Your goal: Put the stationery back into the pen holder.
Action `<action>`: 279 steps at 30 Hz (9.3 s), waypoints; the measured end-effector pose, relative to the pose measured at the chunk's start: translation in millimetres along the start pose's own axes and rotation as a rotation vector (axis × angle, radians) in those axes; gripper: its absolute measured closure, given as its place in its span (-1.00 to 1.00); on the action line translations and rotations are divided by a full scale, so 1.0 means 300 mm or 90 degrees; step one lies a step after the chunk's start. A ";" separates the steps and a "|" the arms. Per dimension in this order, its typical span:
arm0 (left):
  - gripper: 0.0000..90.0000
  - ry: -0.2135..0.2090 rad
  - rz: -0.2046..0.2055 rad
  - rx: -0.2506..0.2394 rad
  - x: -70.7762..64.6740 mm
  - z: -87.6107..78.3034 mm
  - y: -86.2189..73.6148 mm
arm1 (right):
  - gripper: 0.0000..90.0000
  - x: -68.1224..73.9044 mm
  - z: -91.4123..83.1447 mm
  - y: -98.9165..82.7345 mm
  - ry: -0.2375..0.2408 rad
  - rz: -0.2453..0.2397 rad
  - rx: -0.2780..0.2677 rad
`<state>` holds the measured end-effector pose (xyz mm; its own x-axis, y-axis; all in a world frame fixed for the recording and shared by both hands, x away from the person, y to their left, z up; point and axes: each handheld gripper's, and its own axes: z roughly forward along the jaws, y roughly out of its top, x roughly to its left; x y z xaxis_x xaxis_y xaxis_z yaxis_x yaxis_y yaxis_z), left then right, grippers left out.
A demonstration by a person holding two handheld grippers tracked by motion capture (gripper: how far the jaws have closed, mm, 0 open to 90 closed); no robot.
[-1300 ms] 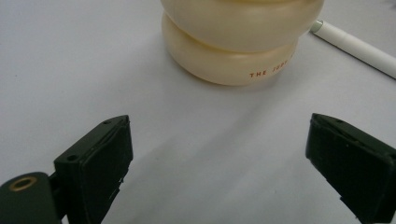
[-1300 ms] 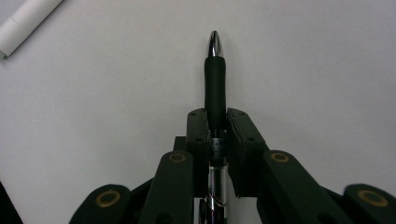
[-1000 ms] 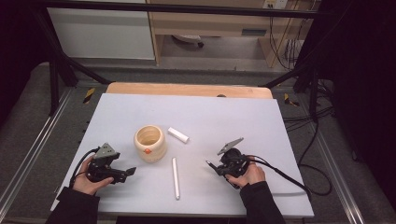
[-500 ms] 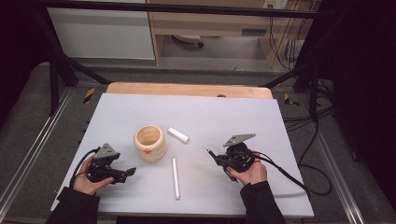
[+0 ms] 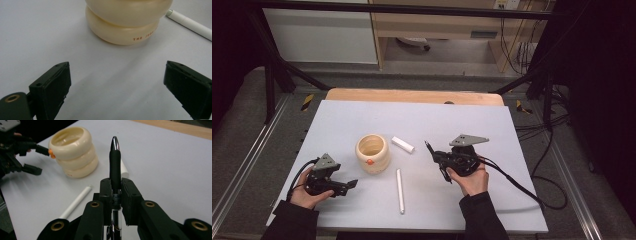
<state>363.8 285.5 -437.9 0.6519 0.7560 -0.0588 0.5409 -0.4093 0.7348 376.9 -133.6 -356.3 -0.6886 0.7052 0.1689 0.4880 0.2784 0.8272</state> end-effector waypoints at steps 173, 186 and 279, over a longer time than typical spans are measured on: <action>-0.83 -0.015 -0.005 0.009 -0.014 0.012 -0.004 | 0.59 0.168 0.246 -0.103 0.144 -0.049 0.088; -0.83 -0.015 -0.003 0.010 -0.013 0.013 -0.004 | 1.00 0.209 0.340 -0.170 0.187 -0.041 0.131; -0.83 -0.015 -0.001 0.010 -0.013 0.010 -0.003 | 0.24 0.097 0.236 -0.166 -0.070 0.042 0.188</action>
<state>362.4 281.3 -440.4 0.6636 0.7442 -0.0759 0.5495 -0.4161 0.7245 370.7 -80.8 -430.6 -0.5953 0.7904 0.1448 0.6758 0.3950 0.6223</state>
